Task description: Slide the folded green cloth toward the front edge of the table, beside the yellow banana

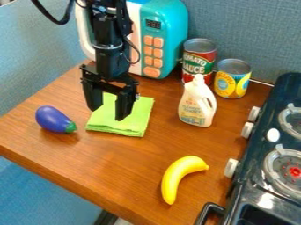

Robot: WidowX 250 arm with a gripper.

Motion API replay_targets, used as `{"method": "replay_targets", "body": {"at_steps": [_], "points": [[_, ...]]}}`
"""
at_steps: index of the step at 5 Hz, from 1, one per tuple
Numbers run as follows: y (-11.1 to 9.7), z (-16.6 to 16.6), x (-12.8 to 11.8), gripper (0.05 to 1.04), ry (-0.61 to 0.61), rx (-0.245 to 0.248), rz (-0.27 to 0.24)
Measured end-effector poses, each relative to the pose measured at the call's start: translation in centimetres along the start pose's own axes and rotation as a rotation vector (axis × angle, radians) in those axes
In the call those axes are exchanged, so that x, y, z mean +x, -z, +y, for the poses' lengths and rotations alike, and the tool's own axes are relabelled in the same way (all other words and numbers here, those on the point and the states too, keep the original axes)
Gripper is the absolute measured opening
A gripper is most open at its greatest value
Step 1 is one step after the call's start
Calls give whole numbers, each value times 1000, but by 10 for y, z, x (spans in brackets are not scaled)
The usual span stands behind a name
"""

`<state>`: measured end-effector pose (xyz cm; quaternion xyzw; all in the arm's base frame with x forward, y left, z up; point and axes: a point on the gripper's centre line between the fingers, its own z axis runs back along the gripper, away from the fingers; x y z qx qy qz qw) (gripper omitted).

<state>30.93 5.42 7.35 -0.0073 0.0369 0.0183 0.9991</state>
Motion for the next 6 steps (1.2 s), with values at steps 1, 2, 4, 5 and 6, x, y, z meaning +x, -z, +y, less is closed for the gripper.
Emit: {"method": "replay_targets", "body": {"at_steps": [1, 2, 4, 5, 6], "points": [[11, 0, -3, 1001, 0, -8, 36], [1, 5, 14, 1001, -60, -83, -52], [13, 25, 52, 1001, -246, -35, -119], [31, 21, 70, 1001, -287, 60, -184], [40, 13, 78, 1001, -284, 80, -164]]}}
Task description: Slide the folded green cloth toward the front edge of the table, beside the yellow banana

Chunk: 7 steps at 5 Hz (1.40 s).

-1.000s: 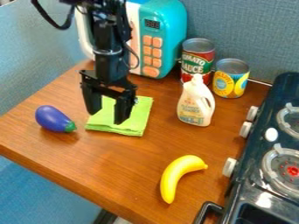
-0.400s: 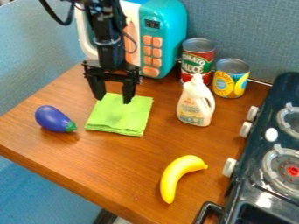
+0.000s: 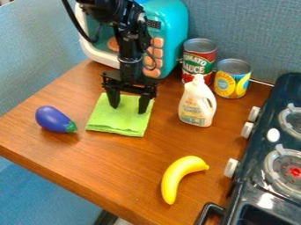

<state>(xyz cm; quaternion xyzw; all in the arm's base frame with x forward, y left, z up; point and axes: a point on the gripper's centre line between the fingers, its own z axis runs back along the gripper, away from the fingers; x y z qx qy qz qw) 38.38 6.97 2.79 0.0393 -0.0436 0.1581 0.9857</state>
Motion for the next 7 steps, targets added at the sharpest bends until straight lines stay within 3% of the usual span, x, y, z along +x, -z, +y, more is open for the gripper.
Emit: {"method": "replay_targets", "body": {"at_steps": [1, 2, 4, 5, 7], "points": [[5, 7, -5, 1001, 5, 53, 57], [8, 10, -19, 1001, 56, 61, 103], [0, -6, -72, 1001, 117, -87, 208], [-6, -19, -86, 1001, 146, -136, 211], [-2, -24, -92, 1001, 204, -136, 207]]}}
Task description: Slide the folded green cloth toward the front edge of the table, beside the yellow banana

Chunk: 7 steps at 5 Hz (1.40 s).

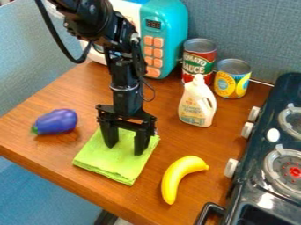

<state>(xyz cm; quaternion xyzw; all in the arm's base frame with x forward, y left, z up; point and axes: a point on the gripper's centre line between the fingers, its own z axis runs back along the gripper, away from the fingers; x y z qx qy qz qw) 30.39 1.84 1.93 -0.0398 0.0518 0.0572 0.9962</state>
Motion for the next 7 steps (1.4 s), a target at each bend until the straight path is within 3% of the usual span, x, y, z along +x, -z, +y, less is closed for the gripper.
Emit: {"method": "replay_targets", "body": {"at_steps": [1, 2, 4, 5, 6, 7], "points": [[0, 3, 0, 1001, 4, 15, 2], [-14, 8, 3, 1000, -5, 13, -44], [-60, 32, -3, 1000, -25, -39, -118], [-66, 53, -9, 1000, -5, 23, -83], [-72, 89, -17, 1000, 37, 145, -41], [-73, 103, -22, 1000, 16, 191, -17]]}}
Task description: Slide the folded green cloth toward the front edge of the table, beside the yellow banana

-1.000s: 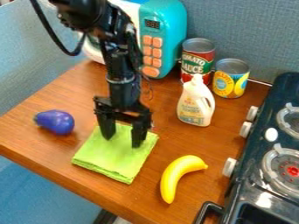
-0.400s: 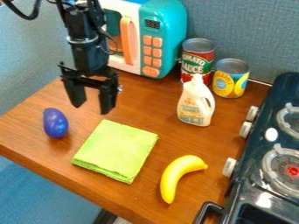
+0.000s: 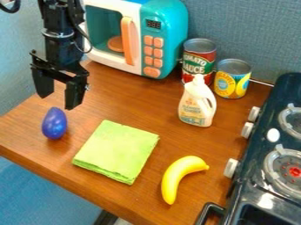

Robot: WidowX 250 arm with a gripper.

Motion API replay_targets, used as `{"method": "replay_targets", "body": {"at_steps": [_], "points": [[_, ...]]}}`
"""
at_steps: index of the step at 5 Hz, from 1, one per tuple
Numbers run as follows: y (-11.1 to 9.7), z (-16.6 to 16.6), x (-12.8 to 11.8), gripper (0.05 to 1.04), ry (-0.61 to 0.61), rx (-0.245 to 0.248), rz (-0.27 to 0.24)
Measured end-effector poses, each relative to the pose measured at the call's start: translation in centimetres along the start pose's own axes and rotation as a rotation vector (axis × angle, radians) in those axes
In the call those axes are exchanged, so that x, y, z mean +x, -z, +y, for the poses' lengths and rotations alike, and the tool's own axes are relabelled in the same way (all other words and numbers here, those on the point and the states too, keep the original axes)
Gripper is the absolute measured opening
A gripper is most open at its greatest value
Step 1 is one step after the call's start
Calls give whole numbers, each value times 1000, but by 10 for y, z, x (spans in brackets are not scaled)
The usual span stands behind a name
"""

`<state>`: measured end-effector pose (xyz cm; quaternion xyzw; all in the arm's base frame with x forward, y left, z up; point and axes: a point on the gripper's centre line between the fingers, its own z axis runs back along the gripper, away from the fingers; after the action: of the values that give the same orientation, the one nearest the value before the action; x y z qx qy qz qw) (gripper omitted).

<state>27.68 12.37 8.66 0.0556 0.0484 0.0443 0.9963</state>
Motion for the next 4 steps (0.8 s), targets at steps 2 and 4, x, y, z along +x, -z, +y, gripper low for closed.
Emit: {"method": "replay_targets", "body": {"at_steps": [2, 4], "points": [[7, -9, -7, 1000, -16, -57, 71], [7, -9, -7, 1000, -15, -57, 71]]}}
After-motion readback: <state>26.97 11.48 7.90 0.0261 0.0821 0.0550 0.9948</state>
